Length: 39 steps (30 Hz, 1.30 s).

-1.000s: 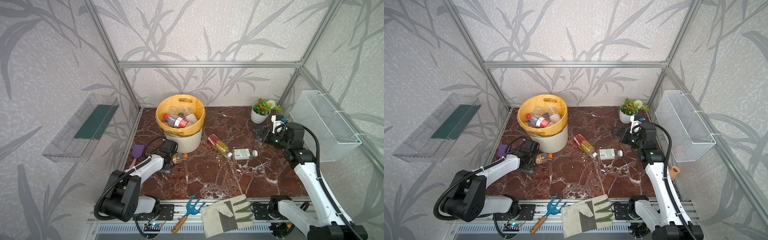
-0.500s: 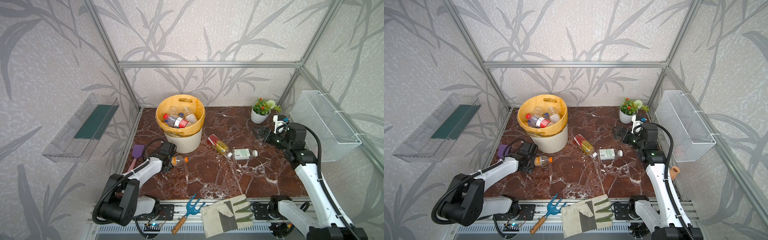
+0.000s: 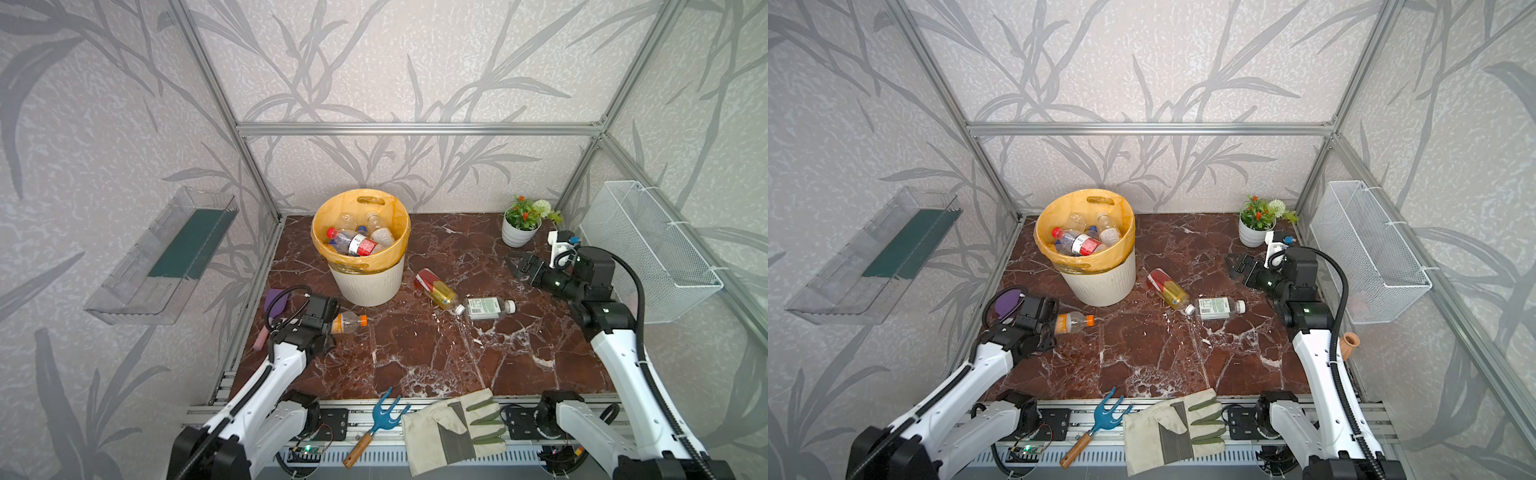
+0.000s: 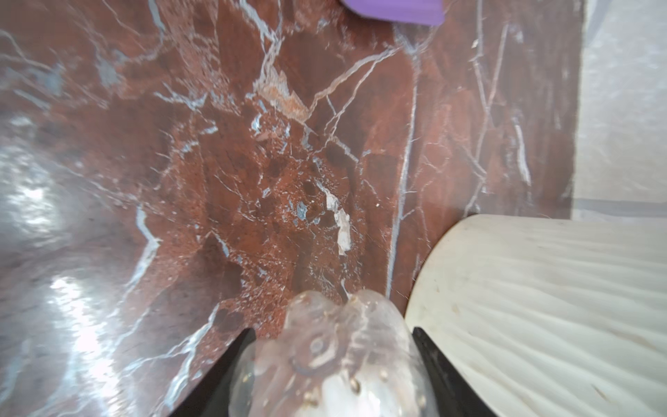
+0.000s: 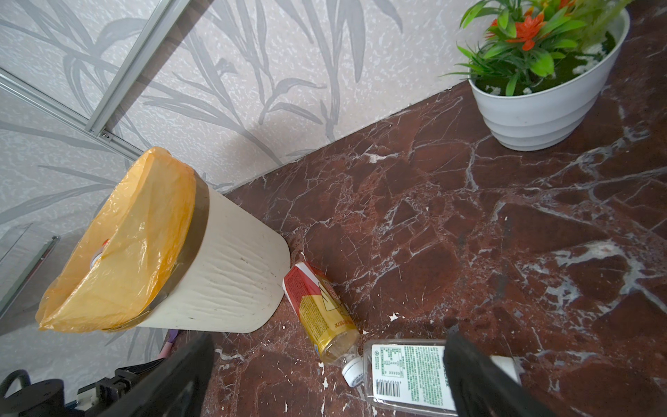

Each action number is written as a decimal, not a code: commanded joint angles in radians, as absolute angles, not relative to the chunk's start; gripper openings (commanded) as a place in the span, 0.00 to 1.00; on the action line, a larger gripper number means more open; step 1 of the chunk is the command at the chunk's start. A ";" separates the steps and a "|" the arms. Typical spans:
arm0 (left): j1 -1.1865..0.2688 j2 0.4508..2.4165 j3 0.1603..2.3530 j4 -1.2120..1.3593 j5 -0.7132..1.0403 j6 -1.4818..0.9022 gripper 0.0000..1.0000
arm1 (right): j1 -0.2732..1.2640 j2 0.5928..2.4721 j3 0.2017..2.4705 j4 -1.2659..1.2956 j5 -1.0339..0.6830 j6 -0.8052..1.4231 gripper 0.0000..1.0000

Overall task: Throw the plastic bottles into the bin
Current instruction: 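Lift the orange-labelled bottle and carry it over the bin with the left gripper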

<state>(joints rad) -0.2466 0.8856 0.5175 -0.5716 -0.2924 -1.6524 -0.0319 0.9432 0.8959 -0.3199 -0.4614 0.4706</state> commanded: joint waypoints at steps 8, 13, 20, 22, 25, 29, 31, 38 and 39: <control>-0.286 0.507 0.532 -0.864 -0.352 -1.530 0.38 | -0.035 0.923 0.886 -0.293 -0.472 0.494 0.99; -0.343 0.442 0.630 -0.907 -0.424 -1.439 0.33 | -0.035 0.919 0.890 -0.284 -0.470 0.508 0.99; -0.418 0.536 0.824 -0.862 -0.503 -1.270 0.35 | -0.035 0.914 0.900 -0.288 -0.478 0.520 0.99; -0.432 0.564 0.882 -0.851 -0.509 -1.227 0.35 | -0.035 0.913 0.906 -0.292 -0.477 0.519 0.99; -0.458 0.586 0.938 -0.816 -0.512 -1.174 0.35 | -0.035 0.918 0.914 -0.294 -0.475 0.518 0.99; -0.509 0.603 0.996 -0.767 -0.545 -1.118 0.35 | -0.035 0.927 0.919 -0.292 -0.477 0.523 0.99; -0.529 0.618 1.040 -0.726 -0.559 -1.065 0.35 | -0.035 0.930 0.921 -0.294 -0.477 0.523 0.99; -0.536 0.779 1.215 -0.550 -0.513 -0.837 0.37 | -0.035 0.927 0.925 -0.294 -0.476 0.528 0.99; -0.536 0.816 1.241 -0.521 -0.509 -0.804 0.38 | -0.035 0.925 0.925 -0.295 -0.476 0.527 0.99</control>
